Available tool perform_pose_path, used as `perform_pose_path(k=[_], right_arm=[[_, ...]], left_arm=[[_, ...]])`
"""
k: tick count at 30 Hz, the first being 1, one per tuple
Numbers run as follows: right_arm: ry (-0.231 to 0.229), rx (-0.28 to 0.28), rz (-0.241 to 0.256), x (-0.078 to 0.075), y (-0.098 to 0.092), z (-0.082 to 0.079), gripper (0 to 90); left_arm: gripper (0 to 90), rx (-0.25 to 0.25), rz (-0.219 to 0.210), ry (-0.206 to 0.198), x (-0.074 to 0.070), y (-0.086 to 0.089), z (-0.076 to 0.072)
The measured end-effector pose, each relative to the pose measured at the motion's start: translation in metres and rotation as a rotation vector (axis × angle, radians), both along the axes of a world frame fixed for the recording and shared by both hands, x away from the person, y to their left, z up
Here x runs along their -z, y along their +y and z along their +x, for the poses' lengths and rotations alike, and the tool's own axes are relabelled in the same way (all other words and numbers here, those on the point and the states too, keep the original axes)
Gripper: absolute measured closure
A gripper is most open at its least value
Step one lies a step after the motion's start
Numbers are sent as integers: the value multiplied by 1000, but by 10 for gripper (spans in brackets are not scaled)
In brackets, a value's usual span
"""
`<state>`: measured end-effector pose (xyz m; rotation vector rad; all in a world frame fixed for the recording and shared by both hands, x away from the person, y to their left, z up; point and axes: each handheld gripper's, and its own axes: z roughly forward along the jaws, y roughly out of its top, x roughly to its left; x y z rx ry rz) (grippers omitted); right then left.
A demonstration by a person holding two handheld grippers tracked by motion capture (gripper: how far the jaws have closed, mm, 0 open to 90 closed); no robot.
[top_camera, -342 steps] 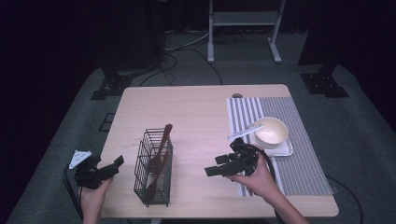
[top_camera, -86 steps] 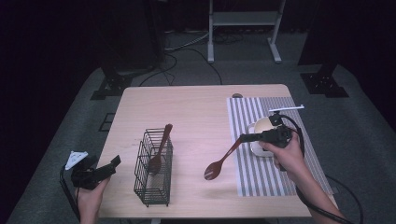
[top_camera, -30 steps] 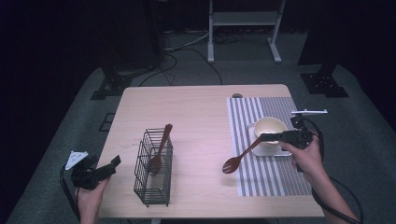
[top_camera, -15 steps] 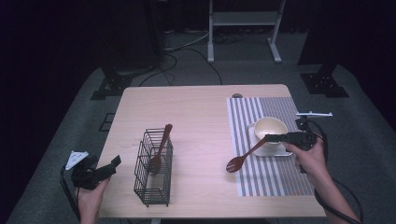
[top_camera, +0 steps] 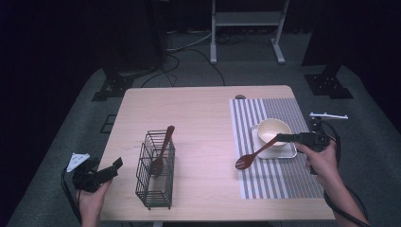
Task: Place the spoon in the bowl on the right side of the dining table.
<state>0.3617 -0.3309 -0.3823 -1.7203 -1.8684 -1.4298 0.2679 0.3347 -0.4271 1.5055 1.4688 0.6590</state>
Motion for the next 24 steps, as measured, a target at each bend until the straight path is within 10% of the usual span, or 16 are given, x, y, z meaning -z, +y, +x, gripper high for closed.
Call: perform_pose_path(k=[24], right_arm=[[-3,85,5,2,-21,0,831]], left_arm=[[25,0,-2,1,0,0,0]])
